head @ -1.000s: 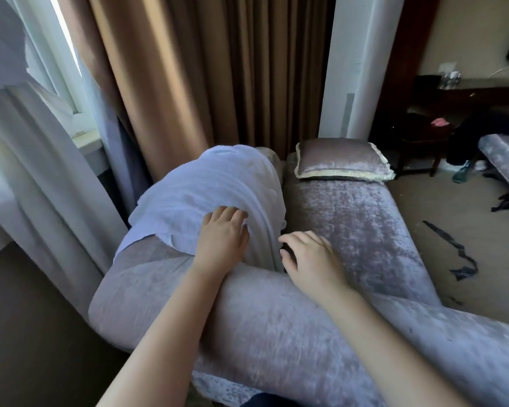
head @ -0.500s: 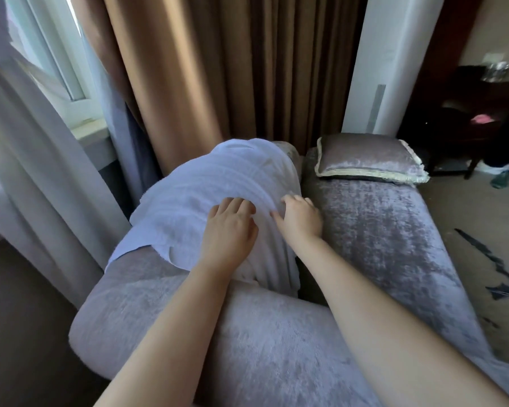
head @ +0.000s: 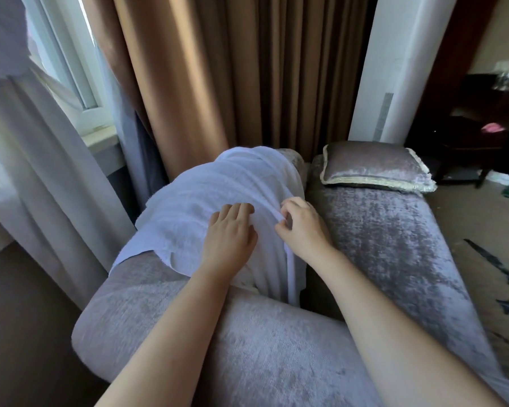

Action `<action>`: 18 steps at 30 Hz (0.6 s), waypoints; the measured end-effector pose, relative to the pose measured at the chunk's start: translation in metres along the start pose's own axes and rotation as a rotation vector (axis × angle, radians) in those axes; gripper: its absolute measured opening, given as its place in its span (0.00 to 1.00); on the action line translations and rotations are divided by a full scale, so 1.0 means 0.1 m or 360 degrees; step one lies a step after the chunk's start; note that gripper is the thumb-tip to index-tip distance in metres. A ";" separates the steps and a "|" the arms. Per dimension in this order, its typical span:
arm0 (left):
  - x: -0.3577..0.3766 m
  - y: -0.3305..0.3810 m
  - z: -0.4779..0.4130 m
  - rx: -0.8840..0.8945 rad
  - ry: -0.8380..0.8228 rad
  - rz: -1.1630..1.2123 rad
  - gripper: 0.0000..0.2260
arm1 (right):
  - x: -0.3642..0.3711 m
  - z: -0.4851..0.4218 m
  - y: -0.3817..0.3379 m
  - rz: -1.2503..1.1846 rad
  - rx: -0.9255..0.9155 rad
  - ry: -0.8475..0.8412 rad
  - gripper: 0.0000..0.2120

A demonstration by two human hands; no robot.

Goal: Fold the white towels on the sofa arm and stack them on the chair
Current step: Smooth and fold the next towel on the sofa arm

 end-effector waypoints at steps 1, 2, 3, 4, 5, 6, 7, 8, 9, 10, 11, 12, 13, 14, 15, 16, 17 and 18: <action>-0.01 0.01 0.00 -0.0016 0.0010 0.0036 0.15 | -0.02 0.05 -0.05 0.0018 -0.0026 -0.0029 0.03; -0.03 0.02 0.00 -0.0037 0.0026 0.0063 0.19 | -0.04 0.11 -0.10 0.0048 -0.0047 -0.0055 0.03; -0.05 0.03 -0.01 -0.0067 0.0056 0.0064 0.24 | -0.07 0.19 -0.17 0.0092 -0.0079 -0.0071 0.04; -0.07 0.03 -0.02 -0.0097 0.0105 0.0036 0.28 | -0.09 0.28 -0.24 0.0151 -0.0148 -0.0060 0.06; -0.11 0.03 -0.02 -0.0127 0.0172 -0.0014 0.30 | -0.13 0.38 -0.30 0.0212 -0.0253 -0.0010 0.07; -0.14 0.01 -0.02 -0.0152 0.0241 -0.0078 0.30 | -0.18 0.49 -0.36 0.0265 -0.0378 0.0063 0.08; -0.18 -0.01 -0.01 -0.0168 0.0298 -0.0146 0.28 | -0.25 0.62 -0.41 0.0310 -0.0505 0.0134 0.10; -0.23 -0.02 0.00 -0.0168 0.0336 -0.0205 0.25 | -0.32 0.75 -0.45 0.0350 -0.0604 0.0167 0.10; -0.29 -0.03 0.01 -0.0149 0.0350 -0.0246 0.22 | -0.39 0.89 -0.46 0.0402 -0.0675 0.0176 0.09; -0.35 -0.02 0.03 -0.0096 0.0340 -0.0266 0.18 | -0.48 1.01 -0.47 0.0456 -0.0711 0.0168 0.07; -0.40 0.01 0.06 -0.0004 0.0314 -0.0281 0.16 | -0.57 1.12 -0.45 0.0499 -0.0725 0.0169 0.05; -0.44 0.06 0.11 0.0109 0.0288 -0.0301 0.14 | -0.67 1.22 -0.45 0.0524 -0.0721 0.0178 0.03; -0.49 0.11 0.17 0.0204 0.0261 -0.0318 0.13 | -0.76 1.29 -0.44 0.0535 -0.0710 0.0202 0.03; -0.55 0.16 0.24 0.0264 0.0232 -0.0318 0.12 | -0.86 1.35 -0.44 0.0534 -0.0687 0.0219 0.03; -0.62 0.20 0.33 0.0303 0.0204 -0.0303 0.11 | -0.93 1.40 -0.44 0.0528 -0.0665 0.0237 0.03; -0.69 0.24 0.44 0.0342 0.0186 -0.0285 0.09 | -1.00 1.46 -0.44 0.0523 -0.0632 0.0246 0.02; -0.76 0.27 0.55 0.0394 0.0172 -0.0278 0.06 | -1.05 1.52 -0.44 0.0530 -0.0596 0.0264 0.01; -0.85 0.30 0.66 0.0447 0.0159 -0.0270 0.04 | -1.11 1.58 -0.46 0.0535 -0.0556 0.0283 0.02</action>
Point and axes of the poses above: each hand's wrist, its own z-axis away from the middle knuckle, its own x-axis out of the palm, y = z × x, the point moved 2 cm from there along -z, towards the middle knuckle, and after that the axes turned 4 degrees about -z, right-handed, at the moved point
